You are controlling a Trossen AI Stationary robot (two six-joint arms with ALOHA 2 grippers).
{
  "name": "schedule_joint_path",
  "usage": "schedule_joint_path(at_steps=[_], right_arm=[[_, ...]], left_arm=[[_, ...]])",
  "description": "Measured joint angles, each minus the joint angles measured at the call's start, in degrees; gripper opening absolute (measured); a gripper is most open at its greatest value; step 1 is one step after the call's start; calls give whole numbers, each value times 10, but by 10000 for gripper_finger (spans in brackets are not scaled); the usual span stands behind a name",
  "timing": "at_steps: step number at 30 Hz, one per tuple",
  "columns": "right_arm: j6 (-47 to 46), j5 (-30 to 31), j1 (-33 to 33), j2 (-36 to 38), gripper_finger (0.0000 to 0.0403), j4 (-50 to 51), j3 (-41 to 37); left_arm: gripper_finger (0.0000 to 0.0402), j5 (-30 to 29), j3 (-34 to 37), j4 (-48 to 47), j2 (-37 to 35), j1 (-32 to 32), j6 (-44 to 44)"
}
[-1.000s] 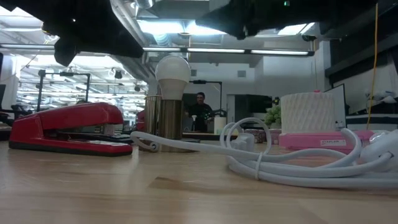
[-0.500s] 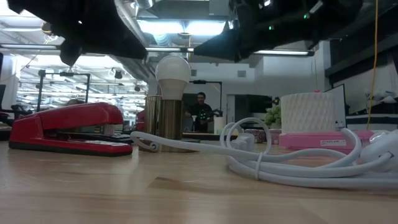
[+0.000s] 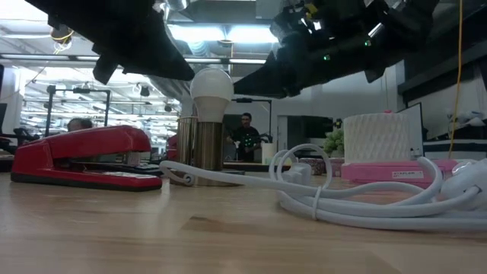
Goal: Screw lightbulb
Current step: Insert the white lightbulb into the gold lamp
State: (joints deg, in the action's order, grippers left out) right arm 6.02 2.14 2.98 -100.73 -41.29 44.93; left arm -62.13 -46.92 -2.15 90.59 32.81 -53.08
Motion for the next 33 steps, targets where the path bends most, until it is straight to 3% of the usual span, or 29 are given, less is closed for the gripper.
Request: schedule_joint_path(at_steps=[10,19,26,33], right_arm=[[-34,-52,-1,0,7,5,0],[-34,-98,31,0,7,7,0],[-27,-78,65,6,7,-25,0],[14,-34,68,75,7,-32,0]], left_arm=[[0,-2,0,-14,-1,-22,12],[0,-23,1,-61,0,-32,-31],[0,-52,1,-63,-2,-46,-7],[0,-84,1,-36,-53,-15,61]])
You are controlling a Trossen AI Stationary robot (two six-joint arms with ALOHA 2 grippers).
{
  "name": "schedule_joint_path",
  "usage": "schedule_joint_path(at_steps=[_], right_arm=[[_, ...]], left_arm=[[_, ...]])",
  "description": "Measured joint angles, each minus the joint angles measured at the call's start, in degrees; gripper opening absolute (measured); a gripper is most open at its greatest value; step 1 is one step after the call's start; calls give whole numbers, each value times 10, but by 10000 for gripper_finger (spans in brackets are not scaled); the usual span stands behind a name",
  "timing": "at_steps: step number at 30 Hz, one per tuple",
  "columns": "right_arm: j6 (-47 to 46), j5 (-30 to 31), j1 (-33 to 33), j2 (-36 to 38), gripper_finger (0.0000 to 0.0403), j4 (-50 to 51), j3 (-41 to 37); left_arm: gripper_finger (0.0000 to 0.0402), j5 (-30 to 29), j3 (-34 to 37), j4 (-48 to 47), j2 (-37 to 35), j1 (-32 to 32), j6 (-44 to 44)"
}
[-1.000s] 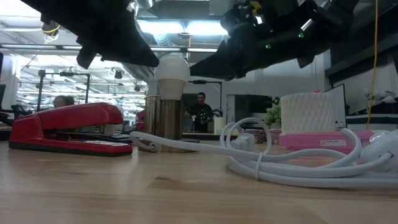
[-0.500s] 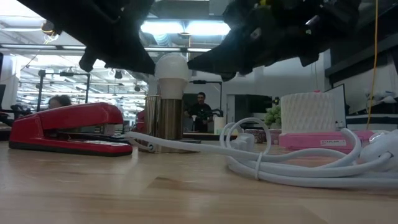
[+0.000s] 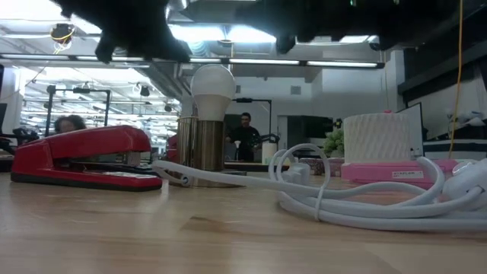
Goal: Screw lightbulb
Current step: Insert the white lightbulb into the gold lamp
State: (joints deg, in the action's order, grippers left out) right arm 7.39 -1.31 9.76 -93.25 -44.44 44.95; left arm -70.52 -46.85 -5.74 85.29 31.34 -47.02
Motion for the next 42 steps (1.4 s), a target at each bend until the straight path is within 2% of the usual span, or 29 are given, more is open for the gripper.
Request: schedule_joint_path(at_steps=[3,7,10,18,20,25,32,37,42], right_arm=[[24,43,0,18,7,-1,0],[66,110,-3,12,7,8,0],[62,114,-16,-11,7,28,0],[16,93,-34,-66,7,26,0],[14,89,-34,-68,7,25,0],[-14,32,-36,-69,7,25,0],[-57,0,-34,-69,7,26,0],[-76,-69,-32,-71,7,23,0],[-87,-72,-26,-71,7,-9,0]], left_arm=[[0,0,0,42,-12,23,11],[0,48,-1,94,-1,45,0],[0,59,-1,119,34,50,-20],[0,41,0,126,111,33,-66],[0,32,0,118,116,28,-69],[0,12,0,107,117,24,-68],[0,-16,0,83,117,22,-73],[0,-30,-1,58,117,5,-114],[0,-33,-1,47,117,-9,-114]])
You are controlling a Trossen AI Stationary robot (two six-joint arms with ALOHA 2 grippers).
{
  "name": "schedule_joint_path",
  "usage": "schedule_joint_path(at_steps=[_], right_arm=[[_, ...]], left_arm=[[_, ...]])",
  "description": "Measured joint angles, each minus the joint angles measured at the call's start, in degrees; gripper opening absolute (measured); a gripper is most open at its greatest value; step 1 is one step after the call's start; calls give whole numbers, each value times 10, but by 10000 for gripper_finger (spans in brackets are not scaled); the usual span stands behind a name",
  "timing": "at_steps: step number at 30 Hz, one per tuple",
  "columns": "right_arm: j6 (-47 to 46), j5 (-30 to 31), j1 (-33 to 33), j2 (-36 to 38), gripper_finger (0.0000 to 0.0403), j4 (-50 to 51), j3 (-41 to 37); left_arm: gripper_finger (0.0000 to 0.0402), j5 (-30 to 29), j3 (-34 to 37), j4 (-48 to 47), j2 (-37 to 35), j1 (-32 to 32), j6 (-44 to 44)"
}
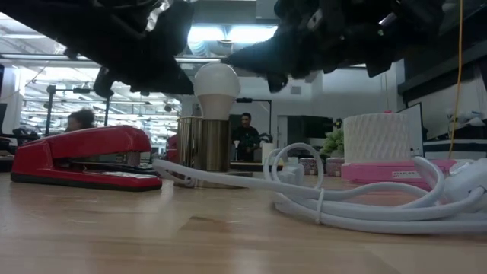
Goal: Screw lightbulb
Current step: Insert the white lightbulb into the gold lamp
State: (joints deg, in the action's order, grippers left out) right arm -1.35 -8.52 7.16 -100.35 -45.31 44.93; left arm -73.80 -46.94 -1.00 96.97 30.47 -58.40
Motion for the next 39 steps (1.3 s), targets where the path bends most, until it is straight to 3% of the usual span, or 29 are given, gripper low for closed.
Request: schedule_joint_path(at_steps=[7,14,17,26,30,39], right_arm=[[23,8,0,51,7,-44,0],[119,121,-4,88,7,5,1],[117,152,-13,76,7,38,1],[69,146,-15,14,7,49,0],[45,102,-16,5,7,47,0],[-3,91,-17,4,7,48,0]], left_arm=[[0,-53,0,6,-28,12,39],[0,-43,0,80,-52,58,80],[0,-6,0,101,-39,69,79],[0,26,0,128,21,58,28],[0,25,0,127,26,49,32],[0,20,0,116,26,25,34]])
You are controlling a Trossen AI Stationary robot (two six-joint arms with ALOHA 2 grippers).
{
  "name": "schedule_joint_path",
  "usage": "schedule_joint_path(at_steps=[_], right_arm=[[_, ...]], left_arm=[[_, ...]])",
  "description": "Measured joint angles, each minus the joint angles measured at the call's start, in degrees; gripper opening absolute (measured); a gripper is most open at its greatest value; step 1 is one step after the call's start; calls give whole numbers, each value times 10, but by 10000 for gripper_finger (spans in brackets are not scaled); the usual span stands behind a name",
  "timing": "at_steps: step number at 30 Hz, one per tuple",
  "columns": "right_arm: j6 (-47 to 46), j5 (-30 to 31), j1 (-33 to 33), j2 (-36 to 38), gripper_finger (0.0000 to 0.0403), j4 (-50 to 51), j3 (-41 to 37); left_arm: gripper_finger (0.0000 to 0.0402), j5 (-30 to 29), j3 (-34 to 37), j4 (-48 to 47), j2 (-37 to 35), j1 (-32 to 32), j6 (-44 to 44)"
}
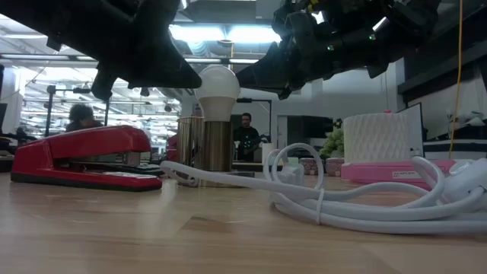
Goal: Screw lightbulb
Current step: Insert the white lightbulb into the gold lamp, then remove the white lightbulb from the gold lamp
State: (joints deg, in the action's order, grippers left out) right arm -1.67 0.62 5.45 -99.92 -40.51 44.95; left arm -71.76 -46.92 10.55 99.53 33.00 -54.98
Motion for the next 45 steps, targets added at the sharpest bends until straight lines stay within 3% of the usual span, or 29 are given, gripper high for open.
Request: schedule_joint_path(at_steps=[7,11,15,19,24,32,39,45], right_arm=[[-12,-11,0,0,7,3,0],[-13,-54,4,0,7,4,0],[-13,-92,4,-2,7,10,0],[-13,-94,3,-2,7,7,0],[-13,-92,3,-1,7,-14,0],[-15,-116,2,2,7,-134,0],[-57,-162,7,20,7,-137,0],[-58,-136,50,21,7,-125,0]], left_arm=[[0,-38,1,-21,0,-5,-17],[0,-58,2,-50,0,-7,-50],[0,-57,0,-66,1,-10,-92],[0,-56,0,-67,1,-11,-93],[0,-76,0,-68,1,-11,-76],[0,-130,0,-69,-18,-8,-40],[0,-130,0,-68,-49,9,18],[0,-129,0,-70,-56,16,28]])
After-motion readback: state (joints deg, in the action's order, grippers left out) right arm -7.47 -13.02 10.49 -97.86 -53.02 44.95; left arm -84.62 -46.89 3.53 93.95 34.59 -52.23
